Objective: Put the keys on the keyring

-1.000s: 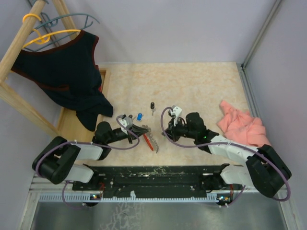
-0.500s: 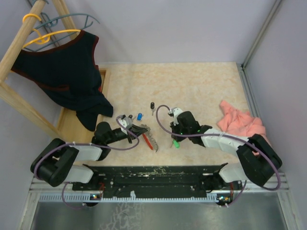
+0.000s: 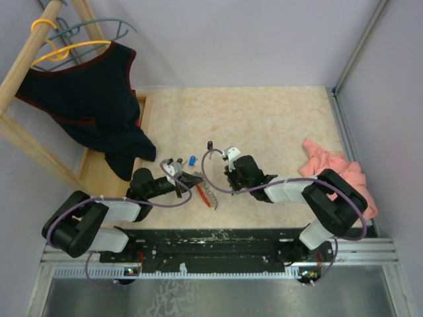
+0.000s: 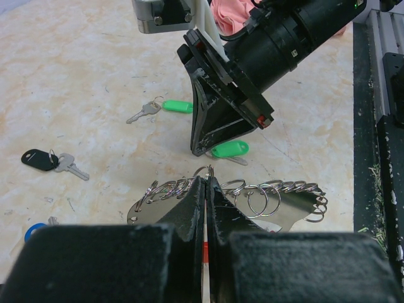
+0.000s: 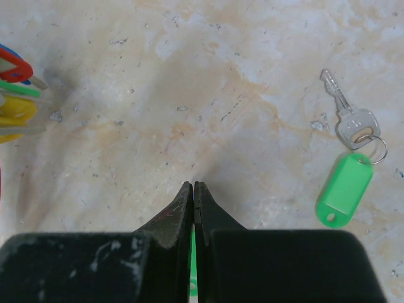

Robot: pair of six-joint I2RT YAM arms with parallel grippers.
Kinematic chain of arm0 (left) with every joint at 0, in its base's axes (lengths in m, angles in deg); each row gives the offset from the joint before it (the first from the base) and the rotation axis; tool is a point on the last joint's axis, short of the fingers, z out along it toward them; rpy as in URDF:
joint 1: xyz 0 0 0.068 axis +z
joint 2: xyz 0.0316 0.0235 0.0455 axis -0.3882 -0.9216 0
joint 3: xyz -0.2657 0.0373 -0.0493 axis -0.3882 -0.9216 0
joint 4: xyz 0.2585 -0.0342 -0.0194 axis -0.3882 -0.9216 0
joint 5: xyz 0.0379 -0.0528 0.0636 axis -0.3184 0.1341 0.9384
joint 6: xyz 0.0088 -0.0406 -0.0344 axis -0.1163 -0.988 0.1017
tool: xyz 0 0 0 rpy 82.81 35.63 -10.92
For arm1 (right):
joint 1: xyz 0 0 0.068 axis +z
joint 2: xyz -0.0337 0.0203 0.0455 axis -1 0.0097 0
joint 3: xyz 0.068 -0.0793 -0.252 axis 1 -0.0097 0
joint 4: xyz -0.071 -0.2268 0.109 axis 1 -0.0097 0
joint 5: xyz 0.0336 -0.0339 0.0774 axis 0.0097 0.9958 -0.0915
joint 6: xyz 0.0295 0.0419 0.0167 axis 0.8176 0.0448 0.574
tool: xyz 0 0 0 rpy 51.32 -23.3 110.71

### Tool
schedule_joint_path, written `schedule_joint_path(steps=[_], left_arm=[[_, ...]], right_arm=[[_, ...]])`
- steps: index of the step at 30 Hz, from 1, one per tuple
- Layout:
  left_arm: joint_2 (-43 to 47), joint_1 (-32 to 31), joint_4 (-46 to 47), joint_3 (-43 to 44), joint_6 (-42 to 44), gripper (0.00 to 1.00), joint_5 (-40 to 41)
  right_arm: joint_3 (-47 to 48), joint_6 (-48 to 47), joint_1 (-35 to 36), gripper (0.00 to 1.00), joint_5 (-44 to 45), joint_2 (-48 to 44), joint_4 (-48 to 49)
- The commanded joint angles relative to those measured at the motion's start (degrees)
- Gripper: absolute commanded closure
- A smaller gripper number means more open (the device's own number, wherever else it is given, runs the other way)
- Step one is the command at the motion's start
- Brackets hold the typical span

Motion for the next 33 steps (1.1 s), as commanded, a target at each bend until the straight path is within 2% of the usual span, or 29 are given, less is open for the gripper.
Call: schedule_joint_path(steps=[1,5,12,17,22,33], left_arm=[[0.2,0.1,2.5,-0.1,0.5,0.98,-0.3],[0.4,0.1,2.5,-0.2,0.5,0.98,-0.4],[0.7,0.2,2.2,-0.2,0.5,0.98,-0.5],[0.8,0.2,2.0,-0.1,0.4,0.98,-0.8],[0.9,0.2,1.9,0.0,0.5,0.98,-1.2],[0.2,0.3,1.6,0.4,0.4,0.98,-1.9]], right_arm=[[-0.2,-0.9,0.6,1.0,2.0,0.9,7.2],[1.7,-0.5,0.6,0.99,-0.1,0.2,2.9],[9.2,0.7,0.6,0.77,-1.1,-1.6,-13.1],[15.7,1.2,0.4,0.67,-1.0,-1.6,-26.2],[17.8,1.3,-0.9,0.66,-3.7,-1.3,-31.2],[21.8,-1.0,-10.5,0.67,-19.3,3.6,-37.1]])
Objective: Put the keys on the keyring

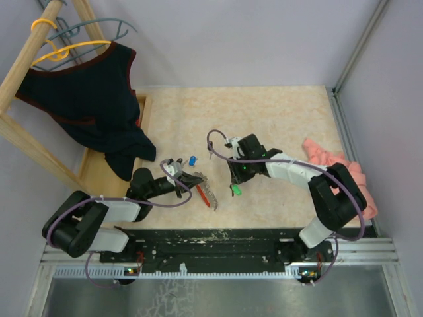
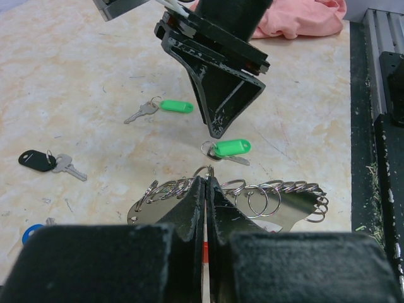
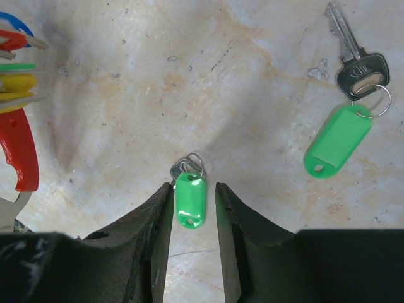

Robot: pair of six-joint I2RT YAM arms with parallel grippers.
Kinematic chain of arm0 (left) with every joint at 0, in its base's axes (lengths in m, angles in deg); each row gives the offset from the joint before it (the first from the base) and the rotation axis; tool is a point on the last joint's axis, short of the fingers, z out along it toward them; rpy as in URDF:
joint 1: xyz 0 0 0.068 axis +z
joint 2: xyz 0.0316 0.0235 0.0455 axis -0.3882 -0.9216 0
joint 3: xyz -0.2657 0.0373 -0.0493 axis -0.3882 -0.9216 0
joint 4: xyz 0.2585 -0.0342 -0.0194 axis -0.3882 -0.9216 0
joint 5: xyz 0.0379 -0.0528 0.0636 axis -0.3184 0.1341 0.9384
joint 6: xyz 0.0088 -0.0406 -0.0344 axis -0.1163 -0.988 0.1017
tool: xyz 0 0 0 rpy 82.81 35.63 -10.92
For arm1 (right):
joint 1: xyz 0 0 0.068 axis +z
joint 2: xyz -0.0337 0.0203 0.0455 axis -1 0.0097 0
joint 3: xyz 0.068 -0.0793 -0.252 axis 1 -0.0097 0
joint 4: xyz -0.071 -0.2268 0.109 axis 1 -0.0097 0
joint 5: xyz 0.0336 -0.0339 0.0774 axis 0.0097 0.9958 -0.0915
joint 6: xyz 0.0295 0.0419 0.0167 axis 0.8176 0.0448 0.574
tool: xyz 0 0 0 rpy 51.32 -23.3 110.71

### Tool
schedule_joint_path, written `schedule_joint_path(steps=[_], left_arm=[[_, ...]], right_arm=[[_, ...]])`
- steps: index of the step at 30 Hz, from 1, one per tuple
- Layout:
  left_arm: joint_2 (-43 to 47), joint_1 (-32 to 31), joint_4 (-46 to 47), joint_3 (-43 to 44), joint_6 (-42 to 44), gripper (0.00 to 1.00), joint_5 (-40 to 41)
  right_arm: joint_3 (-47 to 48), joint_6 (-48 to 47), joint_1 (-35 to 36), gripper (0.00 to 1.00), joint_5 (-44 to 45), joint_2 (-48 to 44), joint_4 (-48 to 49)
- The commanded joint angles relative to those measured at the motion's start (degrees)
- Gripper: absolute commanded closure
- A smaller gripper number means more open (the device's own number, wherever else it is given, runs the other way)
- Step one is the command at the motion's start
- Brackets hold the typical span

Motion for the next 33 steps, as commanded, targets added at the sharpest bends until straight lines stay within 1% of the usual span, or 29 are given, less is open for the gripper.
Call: schedule_joint_path(steps=[1,4,6,14,19,22,27,30,33], left_arm=[[0.2,0.2,1.5,0.5,0.4,0.98,-1.4],[-0.2,0.2,1.5,0.7,0.3,0.98,-1.7],[-0.1,0.3,1.5,0.7,0.3,0.98,-1.9],[0.2,0.4,0.9,0.8,0.5,0.98,-2.1],[-0.2,0.4,1.0,1.0,0.4,0.98,-2.3],[-0.4,0.5,1.0,1.0,0.5,0.98,-2.3],[-0.7,0.5,1.3,1.1,0.2,0.98,-2.5],[-0.5,0.5,1.3,1.0,0.2,0.98,-2.3],[-0.3,0.4,1.4,0.9,0.2,0.98,-2.0]], right_arm=[[4.7,-1.3,-3.5,0.67,-8.9,2.8,-2.7],[6.5,-1.7,-4.5,0.67,-12.4,5.0,-3.4],[7.7,-2.0,-4.9,0.68,-14.0,8.3,-4.0],[10.2,-3.0,-6.5,0.72,-16.6,13.5,-4.4],[10.6,-3.6,-6.6,0.79,-17.6,14.6,-5.5],[10.2,-3.7,-6.6,0.85,-17.6,14.0,-5.6],[9.1,-3.6,-6.5,1.0,-17.4,11.5,-4.7],[6.9,-3.8,-6.0,1.0,-15.7,7.9,-1.7],[3.3,-4.4,-5.0,1.0,-14.0,3.1,3.6]])
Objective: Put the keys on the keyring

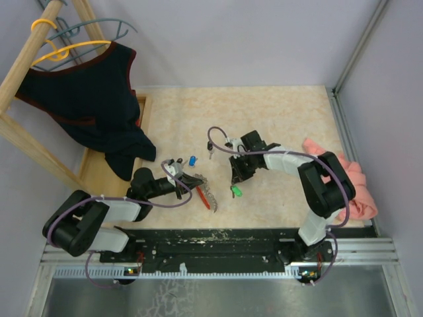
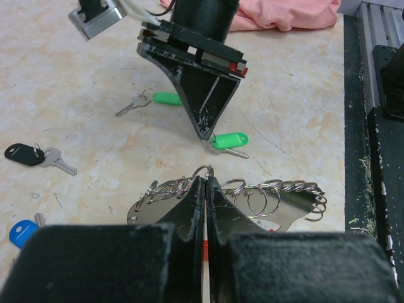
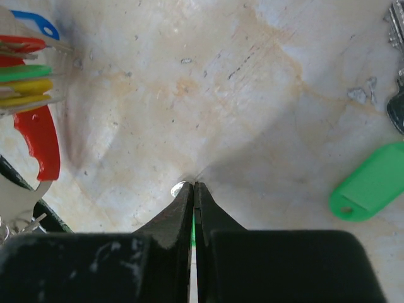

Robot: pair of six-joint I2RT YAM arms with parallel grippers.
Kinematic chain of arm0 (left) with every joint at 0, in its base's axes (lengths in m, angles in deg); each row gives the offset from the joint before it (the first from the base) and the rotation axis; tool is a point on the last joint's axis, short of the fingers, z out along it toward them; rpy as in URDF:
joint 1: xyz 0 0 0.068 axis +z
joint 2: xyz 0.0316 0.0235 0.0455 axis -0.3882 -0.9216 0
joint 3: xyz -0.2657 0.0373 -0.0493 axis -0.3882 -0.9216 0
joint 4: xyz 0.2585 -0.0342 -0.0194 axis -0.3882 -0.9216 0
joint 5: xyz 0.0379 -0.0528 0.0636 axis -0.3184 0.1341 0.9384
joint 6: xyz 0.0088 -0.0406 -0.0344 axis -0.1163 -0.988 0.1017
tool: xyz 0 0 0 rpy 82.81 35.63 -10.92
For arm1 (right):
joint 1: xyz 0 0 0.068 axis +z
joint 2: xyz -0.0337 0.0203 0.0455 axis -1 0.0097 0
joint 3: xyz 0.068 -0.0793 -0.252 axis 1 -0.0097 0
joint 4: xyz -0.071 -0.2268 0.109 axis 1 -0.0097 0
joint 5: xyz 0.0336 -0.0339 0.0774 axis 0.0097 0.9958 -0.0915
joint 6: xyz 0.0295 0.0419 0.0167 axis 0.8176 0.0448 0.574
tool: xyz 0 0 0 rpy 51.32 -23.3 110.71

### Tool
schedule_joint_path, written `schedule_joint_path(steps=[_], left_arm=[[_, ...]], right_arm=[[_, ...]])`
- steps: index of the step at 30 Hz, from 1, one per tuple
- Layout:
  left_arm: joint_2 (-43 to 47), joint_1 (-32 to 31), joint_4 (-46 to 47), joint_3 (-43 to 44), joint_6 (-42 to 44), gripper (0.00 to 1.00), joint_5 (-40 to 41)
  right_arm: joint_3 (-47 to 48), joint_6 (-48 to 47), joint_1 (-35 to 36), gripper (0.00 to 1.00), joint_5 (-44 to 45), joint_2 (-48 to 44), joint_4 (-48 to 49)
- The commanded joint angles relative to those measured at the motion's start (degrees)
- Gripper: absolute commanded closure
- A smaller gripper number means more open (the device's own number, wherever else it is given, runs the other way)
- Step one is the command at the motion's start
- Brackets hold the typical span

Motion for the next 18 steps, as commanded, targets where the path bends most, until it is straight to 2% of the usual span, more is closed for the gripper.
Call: schedule_joint_path(steps=[1,10,18], left_arm=[[0.3,0.2,2.6,0.8,0.2,0.98,-0.8],[-0.7,0.3,4.0,0.6,-0.8,0.98,-0.6],[-0.4,0.3,4.3,0.2,-0.9,0.98,0.1]], right_arm=[[-4.8,-1.4,1.4,1.0,2.2,-9.1,8.9],[-19.9,-6.8,6.4,1.0,7.2,-17.5,38.2],[-28.7,-8.8,9.9,1.0,12.6,-17.2,59.2]])
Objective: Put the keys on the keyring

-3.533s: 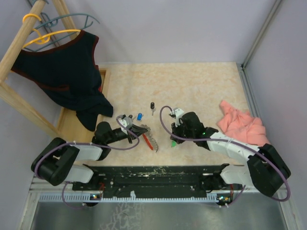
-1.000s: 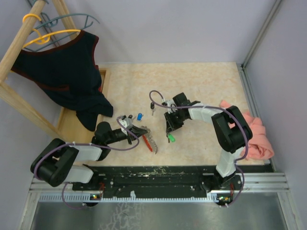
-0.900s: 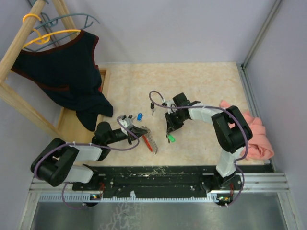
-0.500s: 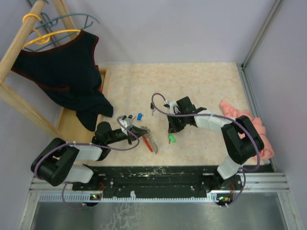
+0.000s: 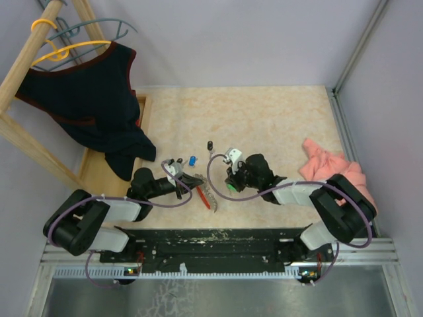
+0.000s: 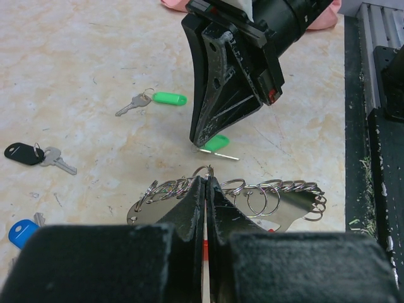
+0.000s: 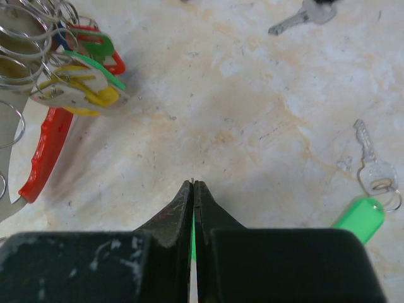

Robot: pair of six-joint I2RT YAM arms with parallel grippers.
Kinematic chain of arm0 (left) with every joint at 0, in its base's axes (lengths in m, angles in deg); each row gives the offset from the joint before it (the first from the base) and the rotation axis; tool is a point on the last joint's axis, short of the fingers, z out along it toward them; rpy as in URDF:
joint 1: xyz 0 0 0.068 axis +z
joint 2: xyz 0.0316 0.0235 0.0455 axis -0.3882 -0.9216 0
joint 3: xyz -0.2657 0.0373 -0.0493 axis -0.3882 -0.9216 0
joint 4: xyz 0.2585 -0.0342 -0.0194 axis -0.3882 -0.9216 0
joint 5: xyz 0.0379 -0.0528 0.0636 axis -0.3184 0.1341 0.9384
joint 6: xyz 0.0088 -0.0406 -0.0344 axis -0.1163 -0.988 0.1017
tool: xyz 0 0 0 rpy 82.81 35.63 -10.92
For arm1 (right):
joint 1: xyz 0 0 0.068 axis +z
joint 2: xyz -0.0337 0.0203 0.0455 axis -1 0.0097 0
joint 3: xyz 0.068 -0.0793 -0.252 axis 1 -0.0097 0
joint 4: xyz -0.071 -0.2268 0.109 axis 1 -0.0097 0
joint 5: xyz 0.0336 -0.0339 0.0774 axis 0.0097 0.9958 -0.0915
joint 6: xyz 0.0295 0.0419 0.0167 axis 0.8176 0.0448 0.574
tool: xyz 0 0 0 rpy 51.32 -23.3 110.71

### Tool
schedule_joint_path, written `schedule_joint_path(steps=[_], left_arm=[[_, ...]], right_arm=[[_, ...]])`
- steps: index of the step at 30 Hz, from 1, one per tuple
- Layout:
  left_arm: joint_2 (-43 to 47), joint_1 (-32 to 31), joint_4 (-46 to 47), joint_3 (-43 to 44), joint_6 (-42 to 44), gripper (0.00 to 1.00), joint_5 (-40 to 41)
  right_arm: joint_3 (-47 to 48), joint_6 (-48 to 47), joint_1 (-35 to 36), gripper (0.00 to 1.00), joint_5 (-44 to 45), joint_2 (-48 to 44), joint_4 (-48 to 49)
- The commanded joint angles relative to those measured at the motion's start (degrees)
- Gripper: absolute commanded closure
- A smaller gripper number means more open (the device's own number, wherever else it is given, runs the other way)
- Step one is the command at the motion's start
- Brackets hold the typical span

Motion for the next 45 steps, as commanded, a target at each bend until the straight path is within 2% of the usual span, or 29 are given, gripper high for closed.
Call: schedule_joint_path(steps=[1,7,12,28,36,40,45], left_arm=[[0.0,0.3,3.9,0.2,-0.7,0.98,0.0],[-0.1,0.4,5.0,-0.4,-1.0,0.98,1.0],[-0.2,0.4,5.9,-0.7,-1.3,0.98,1.4],[-0.2,0.5,6.5,-1.0,-1.5,0.98,1.2],[-0.3,0.6,6.5,-0.9,-1.3,0.98,1.1],[-0.2,0.7,6.4,-0.9,-1.3,0.98,0.9],[-0.2,0.8,6.4,-0.8,-1.3,0.98,0.2]], right_arm=[[-2.4,-2.3,1.7,1.0,3.8,-0.6,18.8],[-6.6,-4.4,3.7,1.0,7.7,3.9,30.6],[-6.9,-5.1,4.5,1.0,9.0,7.5,33.9],[-1.5,-6.2,4.8,0.99,6.4,9.8,23.0],[1.6,-3.3,4.8,0.9,6.1,7.6,12.7],[4.7,-1.4,4.9,0.87,7.4,5.5,4.3],[8.6,-0.1,4.7,0.77,5.8,1.7,-3.9]])
